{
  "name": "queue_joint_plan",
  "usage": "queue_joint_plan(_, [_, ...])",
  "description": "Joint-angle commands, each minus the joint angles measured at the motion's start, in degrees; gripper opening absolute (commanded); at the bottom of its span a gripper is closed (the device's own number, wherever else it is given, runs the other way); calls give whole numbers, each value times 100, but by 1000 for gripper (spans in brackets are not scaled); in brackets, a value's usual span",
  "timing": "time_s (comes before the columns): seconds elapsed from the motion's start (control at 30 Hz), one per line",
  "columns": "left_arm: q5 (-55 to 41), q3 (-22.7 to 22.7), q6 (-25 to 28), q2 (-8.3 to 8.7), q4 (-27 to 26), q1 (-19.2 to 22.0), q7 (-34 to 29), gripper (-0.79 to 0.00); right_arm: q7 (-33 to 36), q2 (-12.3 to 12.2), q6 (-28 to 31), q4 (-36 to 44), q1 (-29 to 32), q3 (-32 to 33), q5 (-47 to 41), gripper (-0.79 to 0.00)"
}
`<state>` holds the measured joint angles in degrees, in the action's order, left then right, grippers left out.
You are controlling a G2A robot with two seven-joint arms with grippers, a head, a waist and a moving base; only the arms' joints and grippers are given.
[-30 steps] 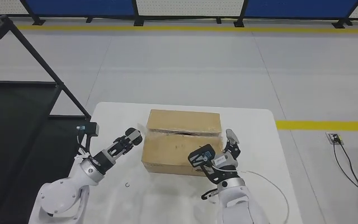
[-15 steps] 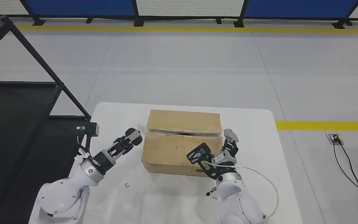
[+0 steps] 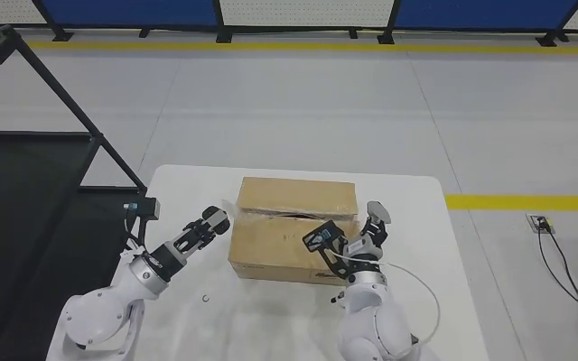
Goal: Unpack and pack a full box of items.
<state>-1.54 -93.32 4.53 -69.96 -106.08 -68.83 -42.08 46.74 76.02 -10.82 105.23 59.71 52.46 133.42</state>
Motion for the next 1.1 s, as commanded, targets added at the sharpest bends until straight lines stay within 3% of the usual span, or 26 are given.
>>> queue_joint_plan(0.0, [0,0,0,0,0,0,0,-785,-16,31,-28,-23,-11,31,-3,0])
queue_joint_plan(0.33, [0,0,0,0,0,0,0,-785,-1,112,665,83,162,154,70,0])
queue_joint_plan(0.8, [0,0,0,0,0,0,0,-785,45,382,-26,-338,-175,210,265,0])
queue_joint_plan(1.07, [0,0,0,0,0,0,0,-785,-64,490,-54,-387,-278,429,28,0])
